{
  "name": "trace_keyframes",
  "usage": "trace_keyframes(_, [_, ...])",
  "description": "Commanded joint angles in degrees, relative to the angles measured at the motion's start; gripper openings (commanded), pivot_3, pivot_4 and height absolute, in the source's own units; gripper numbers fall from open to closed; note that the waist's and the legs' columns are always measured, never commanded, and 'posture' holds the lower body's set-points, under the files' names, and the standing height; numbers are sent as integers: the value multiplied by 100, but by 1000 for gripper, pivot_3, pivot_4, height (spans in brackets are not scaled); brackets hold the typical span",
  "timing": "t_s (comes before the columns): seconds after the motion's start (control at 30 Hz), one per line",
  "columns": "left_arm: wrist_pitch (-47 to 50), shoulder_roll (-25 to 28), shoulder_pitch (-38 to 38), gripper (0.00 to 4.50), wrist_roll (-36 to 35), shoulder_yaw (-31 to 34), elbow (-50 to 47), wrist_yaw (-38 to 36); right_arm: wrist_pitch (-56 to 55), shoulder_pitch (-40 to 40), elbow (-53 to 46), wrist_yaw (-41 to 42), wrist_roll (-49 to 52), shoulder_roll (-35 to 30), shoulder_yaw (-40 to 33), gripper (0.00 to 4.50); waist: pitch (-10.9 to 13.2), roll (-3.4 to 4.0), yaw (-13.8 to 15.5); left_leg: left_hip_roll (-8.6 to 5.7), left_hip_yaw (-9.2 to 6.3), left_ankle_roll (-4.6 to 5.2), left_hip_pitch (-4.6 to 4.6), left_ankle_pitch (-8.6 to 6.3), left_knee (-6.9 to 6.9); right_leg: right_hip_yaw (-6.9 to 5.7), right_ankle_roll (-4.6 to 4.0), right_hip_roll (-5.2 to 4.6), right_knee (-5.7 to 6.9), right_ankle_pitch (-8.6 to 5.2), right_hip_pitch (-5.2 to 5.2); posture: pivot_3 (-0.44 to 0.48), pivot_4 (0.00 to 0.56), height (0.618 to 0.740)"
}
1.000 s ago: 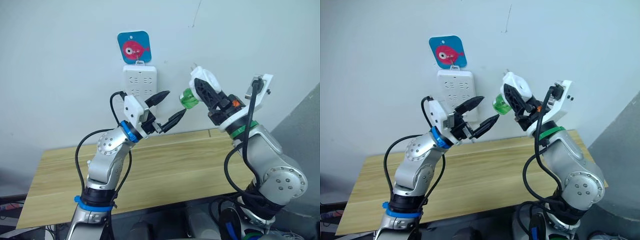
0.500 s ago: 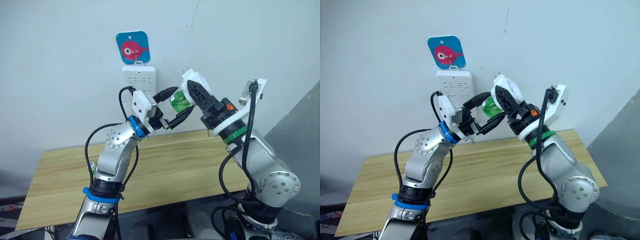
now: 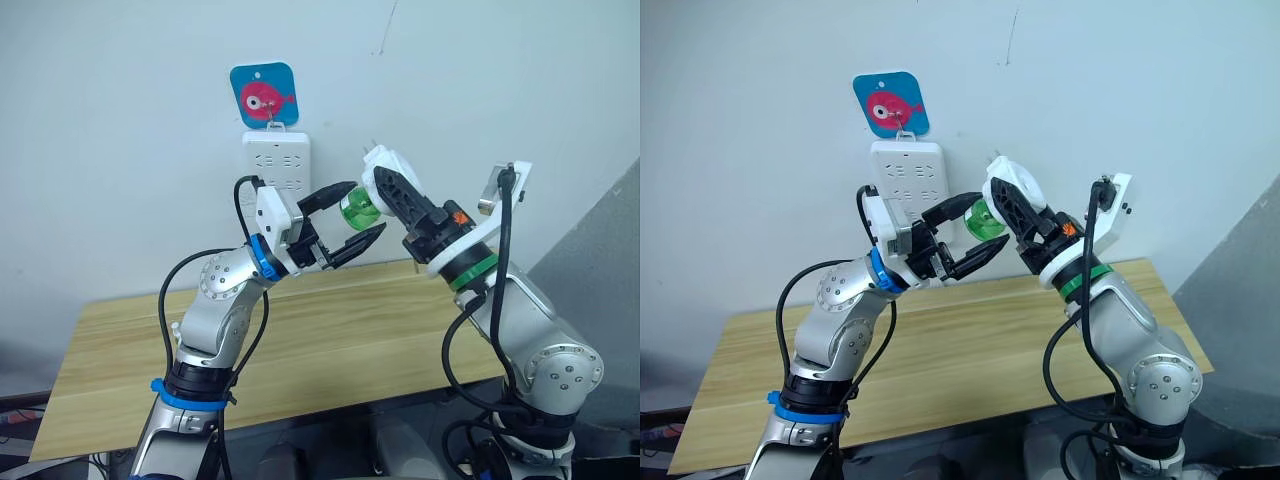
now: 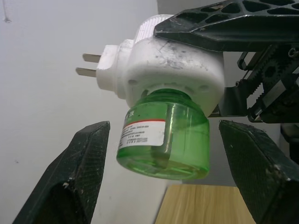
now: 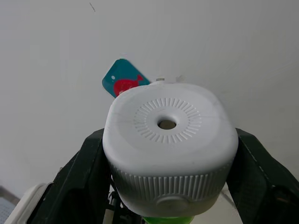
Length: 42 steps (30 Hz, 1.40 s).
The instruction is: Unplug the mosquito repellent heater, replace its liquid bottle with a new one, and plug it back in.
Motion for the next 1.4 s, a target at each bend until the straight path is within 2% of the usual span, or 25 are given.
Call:
trace_keyframes(0.03, [-76,34,-109,3926,-112,76,-163,-72,-262,-2,-127,-10,174,-116,71,2951,0,0,1,0,0,0,0,0,0,1,0,1,-1,0,0,-200,120,730])
trace_keyframes(0.33, [-70,-67,-89,3926,-151,34,-207,-107,-592,54,-82,-117,498,-317,214,2951,0,0,9,9,0,0,-7,0,-3,0,-1,9,-29,1,3,-197,117,730])
trace_keyframes(0.8, [317,67,-199,3926,-376,234,-521,66,-1588,328,23,-587,1846,-436,28,2951,0,0,26,9,2,1,-10,-1,-3,4,-2,8,-37,2,4,-185,116,730])
trace_keyframes(1.4, [509,5,-230,3926,-419,29,-600,155,-2086,414,-127,-744,2136,-501,419,2951,0,0,42,11,4,1,-9,-1,-4,6,-2,10,-37,2,4,-182,118,730])
